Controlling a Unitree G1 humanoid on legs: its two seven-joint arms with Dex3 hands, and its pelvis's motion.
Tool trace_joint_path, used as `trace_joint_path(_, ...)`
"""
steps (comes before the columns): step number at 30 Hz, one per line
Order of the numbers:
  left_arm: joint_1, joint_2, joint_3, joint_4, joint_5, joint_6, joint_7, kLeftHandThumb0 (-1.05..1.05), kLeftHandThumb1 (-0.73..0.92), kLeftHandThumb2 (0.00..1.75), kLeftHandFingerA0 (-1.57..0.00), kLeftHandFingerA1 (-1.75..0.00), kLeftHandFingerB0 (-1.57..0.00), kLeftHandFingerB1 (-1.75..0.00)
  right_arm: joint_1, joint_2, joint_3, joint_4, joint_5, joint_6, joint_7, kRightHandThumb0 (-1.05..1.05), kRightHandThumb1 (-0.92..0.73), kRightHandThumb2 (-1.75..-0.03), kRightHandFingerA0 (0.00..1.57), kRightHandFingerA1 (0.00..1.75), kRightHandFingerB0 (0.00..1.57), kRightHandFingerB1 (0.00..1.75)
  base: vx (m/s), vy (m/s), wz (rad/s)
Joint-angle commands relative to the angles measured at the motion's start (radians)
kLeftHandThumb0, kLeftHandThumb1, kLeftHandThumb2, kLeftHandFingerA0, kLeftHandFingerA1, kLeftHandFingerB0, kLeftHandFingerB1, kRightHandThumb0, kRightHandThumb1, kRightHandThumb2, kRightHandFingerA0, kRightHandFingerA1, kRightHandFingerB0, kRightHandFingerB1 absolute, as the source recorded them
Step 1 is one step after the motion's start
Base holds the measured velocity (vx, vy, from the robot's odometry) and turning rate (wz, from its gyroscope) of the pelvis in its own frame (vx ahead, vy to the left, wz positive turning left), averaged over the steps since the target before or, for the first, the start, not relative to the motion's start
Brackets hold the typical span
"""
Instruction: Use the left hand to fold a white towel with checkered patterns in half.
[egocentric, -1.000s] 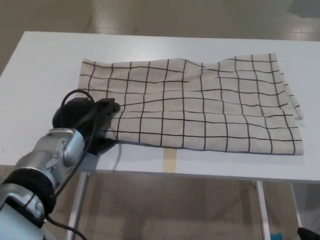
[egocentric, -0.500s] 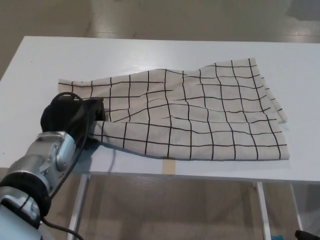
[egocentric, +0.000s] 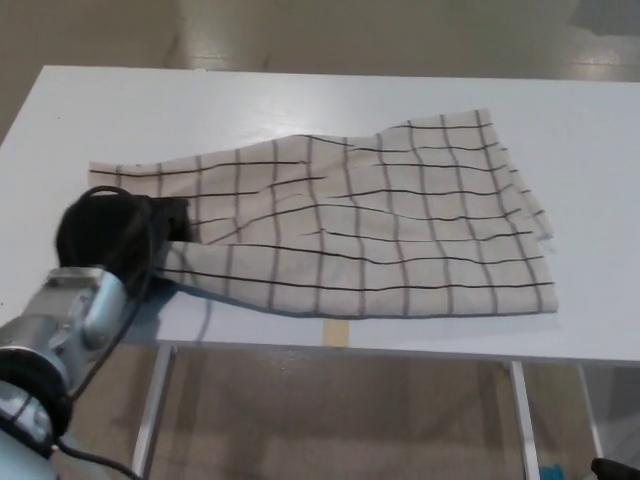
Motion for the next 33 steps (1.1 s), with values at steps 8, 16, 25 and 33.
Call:
trace_joint_path(8,-0.156,0.218,-0.178,0.043,0.232,0.051,0.242,-0.22,0.62,0.54,-0.74,-1.75,-0.60,-1.71,0.013,-0.025,-0.016,-0.048,0.033,0.036,0.039,-0.33,-0.57,-0.56,0.63,0.57,0.70,0.56,0.00,0.000,0.00)
trace_joint_path(16,-0.216,0.271,-0.222,0.040,0.273,0.022,0.258,-0.19,0.60,0.54,-0.77,-1.75,-0.63,-1.69,0.024,-0.026,-0.022,-0.072,0.046,0.072,0.050,-0.33,-0.57,-0.56,0.63,0.58,0.69,0.56,0.00,0.000,0.00)
trace_joint_path(25,-0.387,0.218,-0.467,0.018,0.501,0.009,0.374,-0.39,0.44,0.53,-0.94,-1.56,-0.96,-0.51,0.047,-0.022,-0.017,-0.123,0.030,0.121,0.029,-0.32,-0.59,-0.56,0.63,0.58,0.69,0.55,0.00,0.000,0.00)
trace_joint_path(33,-0.450,0.144,-0.503,-0.025,0.503,-0.051,0.351,-0.35,0.44,0.56,-0.97,-1.51,-1.01,-0.56,0.055,-0.019,-0.020,-0.151,0.046,0.143,0.043,-0.32,-0.59,-0.56,0.63,0.59,0.69,0.56,0.00,0.000,0.00)
